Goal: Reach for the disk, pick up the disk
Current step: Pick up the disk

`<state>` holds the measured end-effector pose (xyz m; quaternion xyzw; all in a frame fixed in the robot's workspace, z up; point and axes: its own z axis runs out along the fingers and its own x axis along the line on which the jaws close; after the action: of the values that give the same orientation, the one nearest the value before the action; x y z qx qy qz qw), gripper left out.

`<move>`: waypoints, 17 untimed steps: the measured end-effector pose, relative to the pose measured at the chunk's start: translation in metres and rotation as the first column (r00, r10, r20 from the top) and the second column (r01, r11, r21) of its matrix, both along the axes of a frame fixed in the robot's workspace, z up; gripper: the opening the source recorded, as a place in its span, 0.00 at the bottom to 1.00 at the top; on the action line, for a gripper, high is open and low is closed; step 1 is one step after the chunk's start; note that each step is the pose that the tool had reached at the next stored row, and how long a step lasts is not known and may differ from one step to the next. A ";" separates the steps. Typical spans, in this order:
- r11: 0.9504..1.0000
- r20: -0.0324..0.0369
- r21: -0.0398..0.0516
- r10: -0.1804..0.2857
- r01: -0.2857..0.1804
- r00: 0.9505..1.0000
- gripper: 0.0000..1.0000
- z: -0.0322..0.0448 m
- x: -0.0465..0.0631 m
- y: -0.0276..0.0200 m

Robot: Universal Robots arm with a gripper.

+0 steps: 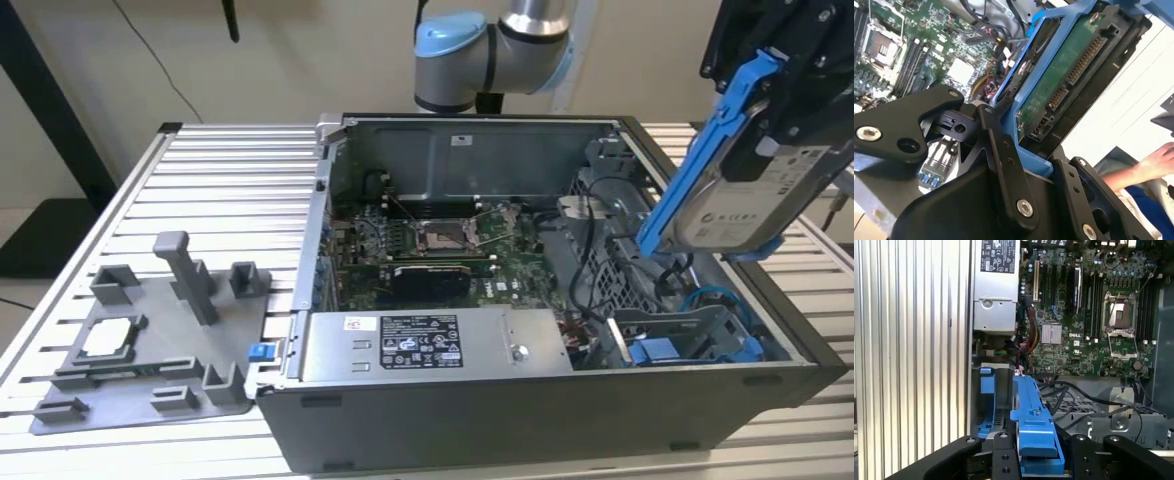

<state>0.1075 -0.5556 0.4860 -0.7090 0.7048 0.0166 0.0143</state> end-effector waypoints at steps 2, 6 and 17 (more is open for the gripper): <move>1.000 0.000 0.000 -0.006 0.006 1.000 0.00 -0.0014 0.000 -0.0025; 1.000 0.000 0.000 -0.019 0.019 1.000 0.00 -0.0051 0.000 -0.0063; 0.999 0.001 0.000 -0.051 0.051 0.999 0.00 -0.0179 0.000 -0.0168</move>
<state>0.1076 -0.5724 0.4681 -0.6910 0.7225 0.0159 0.0151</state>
